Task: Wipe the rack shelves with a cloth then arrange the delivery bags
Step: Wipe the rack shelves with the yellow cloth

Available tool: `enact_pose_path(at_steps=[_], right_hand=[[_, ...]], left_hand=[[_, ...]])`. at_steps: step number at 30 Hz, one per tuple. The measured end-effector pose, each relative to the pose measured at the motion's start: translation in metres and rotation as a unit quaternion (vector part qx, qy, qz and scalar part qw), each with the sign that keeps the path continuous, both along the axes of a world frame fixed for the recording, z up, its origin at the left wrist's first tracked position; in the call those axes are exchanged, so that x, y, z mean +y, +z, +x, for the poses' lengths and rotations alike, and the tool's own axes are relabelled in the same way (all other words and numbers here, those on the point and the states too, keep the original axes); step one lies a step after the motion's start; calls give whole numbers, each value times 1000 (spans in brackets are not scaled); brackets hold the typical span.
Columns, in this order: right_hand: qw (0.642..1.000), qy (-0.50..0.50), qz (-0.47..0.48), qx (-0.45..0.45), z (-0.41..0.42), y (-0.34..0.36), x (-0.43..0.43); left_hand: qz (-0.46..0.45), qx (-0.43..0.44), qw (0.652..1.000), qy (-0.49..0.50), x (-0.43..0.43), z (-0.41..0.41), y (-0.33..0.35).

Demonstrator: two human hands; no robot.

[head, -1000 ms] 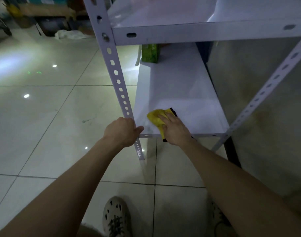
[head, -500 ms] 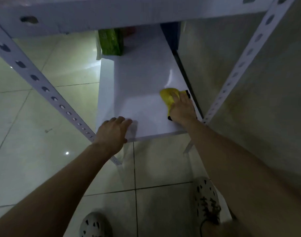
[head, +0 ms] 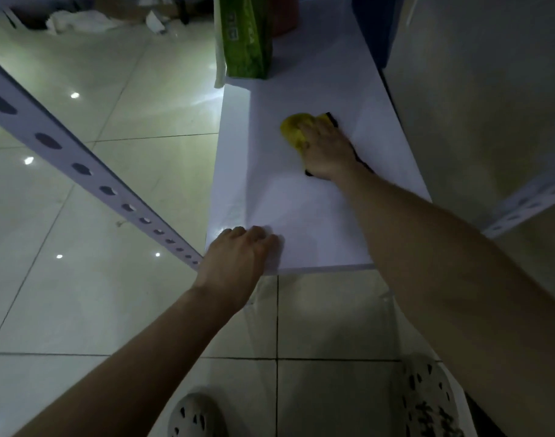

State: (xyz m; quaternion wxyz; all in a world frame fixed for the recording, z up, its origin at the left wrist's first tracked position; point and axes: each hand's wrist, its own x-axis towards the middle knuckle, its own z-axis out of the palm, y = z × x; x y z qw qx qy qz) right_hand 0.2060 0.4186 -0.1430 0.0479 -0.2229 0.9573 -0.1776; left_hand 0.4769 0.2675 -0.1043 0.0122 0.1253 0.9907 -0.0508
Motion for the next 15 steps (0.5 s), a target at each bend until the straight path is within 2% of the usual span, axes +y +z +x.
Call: enact_pose_path(at_steps=[3,7,11,15], right_hand=[[998,50,-9,38,42,-4,-19],[996,78,-41,35,107,-6,3],[994,69,-70,56,162,-11,46],[997,21,-65,30,171,-10,89]], left_hand=[[-8,-11,1000,-1,-2,-1,3],[-2,-55,998,6,-1,5,10],[29,-82,996,0,-1,23,30],[91,-84,991,46,-14,53,54]])
